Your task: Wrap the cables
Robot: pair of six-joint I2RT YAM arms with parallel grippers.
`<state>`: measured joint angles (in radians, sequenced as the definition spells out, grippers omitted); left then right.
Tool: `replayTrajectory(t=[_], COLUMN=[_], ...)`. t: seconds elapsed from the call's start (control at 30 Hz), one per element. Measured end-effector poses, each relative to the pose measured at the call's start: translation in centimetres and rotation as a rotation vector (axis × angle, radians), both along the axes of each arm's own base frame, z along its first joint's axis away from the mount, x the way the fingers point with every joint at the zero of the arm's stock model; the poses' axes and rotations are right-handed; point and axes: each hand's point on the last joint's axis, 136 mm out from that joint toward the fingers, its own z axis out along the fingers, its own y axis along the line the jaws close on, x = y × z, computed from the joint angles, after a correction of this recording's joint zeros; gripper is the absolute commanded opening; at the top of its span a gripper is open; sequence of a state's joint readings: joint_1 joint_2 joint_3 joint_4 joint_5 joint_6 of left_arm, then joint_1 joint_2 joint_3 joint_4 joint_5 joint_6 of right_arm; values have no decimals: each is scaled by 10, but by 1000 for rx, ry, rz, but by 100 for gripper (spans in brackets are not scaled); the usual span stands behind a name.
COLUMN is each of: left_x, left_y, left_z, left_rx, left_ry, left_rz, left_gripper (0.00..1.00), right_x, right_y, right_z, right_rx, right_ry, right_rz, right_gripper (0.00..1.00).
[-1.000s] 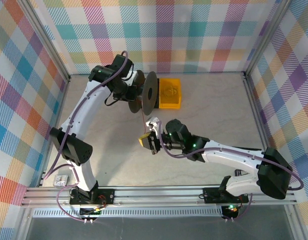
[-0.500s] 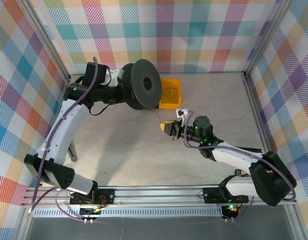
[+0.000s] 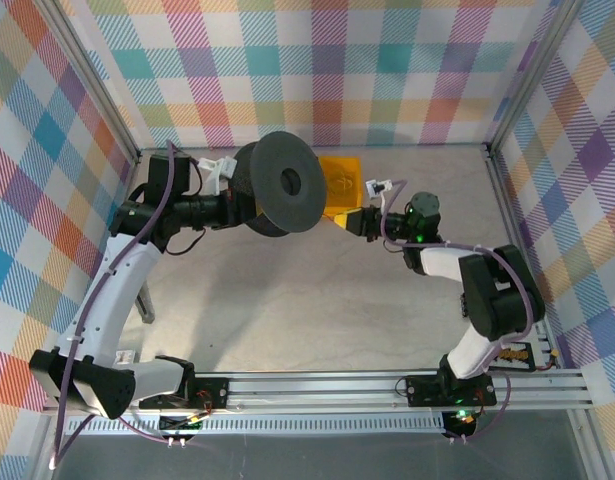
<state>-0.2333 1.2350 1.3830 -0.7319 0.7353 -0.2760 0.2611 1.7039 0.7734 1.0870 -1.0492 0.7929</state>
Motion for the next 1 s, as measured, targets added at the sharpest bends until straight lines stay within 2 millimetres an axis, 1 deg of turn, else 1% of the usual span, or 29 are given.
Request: replayTrajectory(t=[0.13, 0.27, 0.33, 0.47, 0.57, 0.63, 0.73, 0.87, 1.0], left_x=[-9, -24, -29, -36, -36, -33, -25, -12, -2], left_y=[1, -1, -4, -14, -19, -22, -25, -26, -31], left_z=[-9, -18, -15, -5, -6, -11, -25, -46, -65], left_rx=[57, 144, 200, 309, 396, 451, 553, 703, 823], left_ry=[-30, -69, -119, -244, -299, -319, -332, -331, -335], left_rz=[-63, -143, -176, -238, -258, -266, -258, -227, -221], left_gripper=[0, 0, 0, 0, 0, 0, 0, 0, 0], right_x=[20, 35, 39, 47, 53, 57, 64, 73, 75], right_y=[-5, 0, 2, 5, 6, 5, 1, -4, -10], right_z=[9, 16, 24, 47, 60, 64, 63, 46, 33], right_rx=[20, 12, 4, -7, -20, -32, -54, -114, -188], right_ry=[18, 63, 78, 94, 117, 141, 191, 293, 349], right_rz=[49, 101, 127, 168, 183, 181, 156, 77, 5], right_gripper=[0, 0, 0, 0, 0, 0, 0, 0, 0])
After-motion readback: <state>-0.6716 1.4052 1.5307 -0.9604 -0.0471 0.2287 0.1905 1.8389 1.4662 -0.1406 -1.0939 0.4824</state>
